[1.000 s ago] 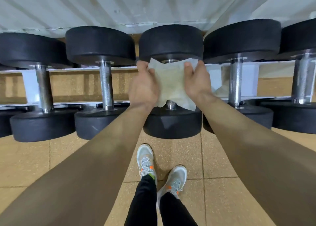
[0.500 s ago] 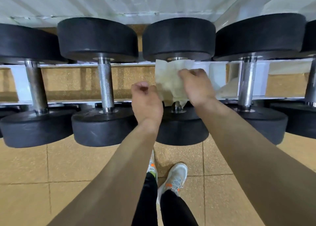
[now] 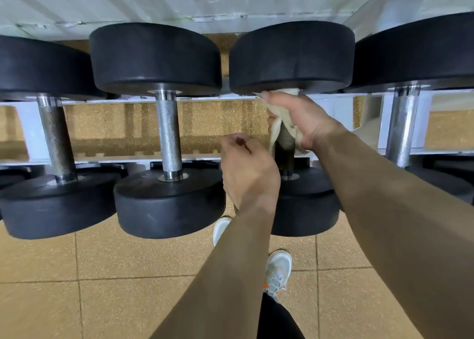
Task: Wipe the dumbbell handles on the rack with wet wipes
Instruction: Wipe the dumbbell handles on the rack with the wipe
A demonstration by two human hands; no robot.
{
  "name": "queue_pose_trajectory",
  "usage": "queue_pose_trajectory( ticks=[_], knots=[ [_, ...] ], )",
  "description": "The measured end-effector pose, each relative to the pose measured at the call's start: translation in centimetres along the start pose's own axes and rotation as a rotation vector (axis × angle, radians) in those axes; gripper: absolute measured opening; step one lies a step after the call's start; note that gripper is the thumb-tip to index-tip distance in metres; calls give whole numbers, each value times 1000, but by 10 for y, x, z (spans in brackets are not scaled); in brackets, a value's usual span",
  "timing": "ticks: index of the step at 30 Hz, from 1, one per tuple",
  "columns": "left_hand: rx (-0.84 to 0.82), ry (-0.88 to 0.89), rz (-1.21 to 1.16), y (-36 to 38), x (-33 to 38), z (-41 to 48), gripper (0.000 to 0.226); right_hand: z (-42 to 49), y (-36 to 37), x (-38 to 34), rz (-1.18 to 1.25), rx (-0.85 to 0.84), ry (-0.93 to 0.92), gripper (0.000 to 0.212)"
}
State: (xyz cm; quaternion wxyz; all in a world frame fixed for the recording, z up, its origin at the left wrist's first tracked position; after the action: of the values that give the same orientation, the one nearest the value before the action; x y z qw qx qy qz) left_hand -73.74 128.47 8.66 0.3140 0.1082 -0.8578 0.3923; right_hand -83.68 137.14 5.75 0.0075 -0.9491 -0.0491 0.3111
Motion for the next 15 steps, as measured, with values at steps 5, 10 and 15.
queue_pose_trajectory(
  ticks=[5,10,15],
  knots=[
    [-12,-1,4,-2,4,0,14,-3,-3,12,142,-149,81,16],
    [10,-27,7,-3,5,-1,16,-17,3,23,-452,237,-15,21],
    [8,-51,10,-3,7,0,16,-27,18,33,-559,424,48,37]
  ],
)
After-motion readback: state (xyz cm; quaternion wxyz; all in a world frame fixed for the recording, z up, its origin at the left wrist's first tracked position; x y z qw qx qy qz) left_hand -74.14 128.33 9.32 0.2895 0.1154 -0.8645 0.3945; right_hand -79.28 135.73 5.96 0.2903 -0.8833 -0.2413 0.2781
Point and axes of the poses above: each hand's wrist, its own z-axis towards the middle knuckle, its own y-axis out of the palm, x = y × z, the point moved 1 cm from there along z, towards the middle knuckle, and after that the axes turned 9 degrees about x, right-handed, at the moved point
